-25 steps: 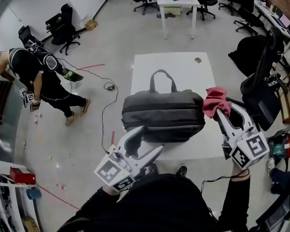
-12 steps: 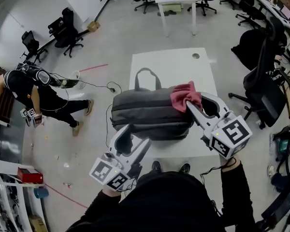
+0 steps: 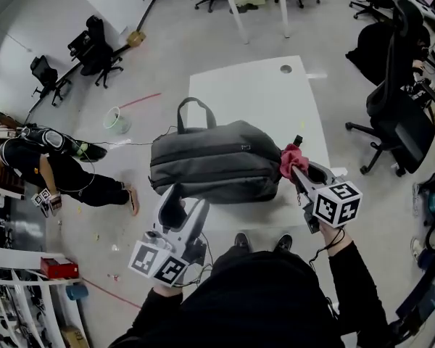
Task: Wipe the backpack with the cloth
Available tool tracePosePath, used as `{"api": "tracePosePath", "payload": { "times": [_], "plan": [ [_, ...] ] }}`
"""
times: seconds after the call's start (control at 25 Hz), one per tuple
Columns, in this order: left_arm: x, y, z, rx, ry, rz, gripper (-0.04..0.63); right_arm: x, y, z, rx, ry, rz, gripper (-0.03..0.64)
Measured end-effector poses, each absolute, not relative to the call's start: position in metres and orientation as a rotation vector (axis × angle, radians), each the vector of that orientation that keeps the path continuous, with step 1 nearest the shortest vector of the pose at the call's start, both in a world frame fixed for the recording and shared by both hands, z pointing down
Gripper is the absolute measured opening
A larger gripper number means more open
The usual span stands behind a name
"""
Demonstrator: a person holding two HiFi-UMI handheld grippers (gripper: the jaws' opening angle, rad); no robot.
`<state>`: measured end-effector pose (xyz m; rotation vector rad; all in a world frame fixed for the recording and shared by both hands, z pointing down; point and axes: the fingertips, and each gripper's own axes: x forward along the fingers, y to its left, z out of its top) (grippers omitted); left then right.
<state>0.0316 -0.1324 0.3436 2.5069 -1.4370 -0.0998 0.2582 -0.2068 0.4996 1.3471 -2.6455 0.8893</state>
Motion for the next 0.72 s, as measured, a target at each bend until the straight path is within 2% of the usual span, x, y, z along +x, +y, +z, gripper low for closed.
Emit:
{"api": "tracePosePath", "payload": {
  "times": [0.12, 0.2, 0.32, 0.44, 0.72],
  "plan": [
    [0.037, -0.132, 0.348, 2.493, -1.460, -0.105, 0.334, 0.251, -0.211, 0.413, 1.338, -2.857, 0.623, 0.110],
    [0.041, -0.131, 0.350, 2.474, -1.463, -0.123, 0.307, 0.234, -0.209, 0.365, 1.261, -2.957, 0.381, 0.110],
    [0.047, -0.130, 0.347, 2.452, -1.463, -0.156, 0.296, 0.197, -0.205, 0.345, 1.120, -2.975, 0.155, 0.109],
    [0.064, -0.122, 0.346, 2.487, -1.392, -0.164, 0.296, 0.187, -0.211, 0.361, 1.082, -3.049, 0.317, 0.099],
    [0.093, -0.115, 0.368, 2.522, -1.250, -0.071, 0.296, 0.218, -0.220, 0.440, 1.178, -2.905, 0.584, 0.095]
  ]
}}
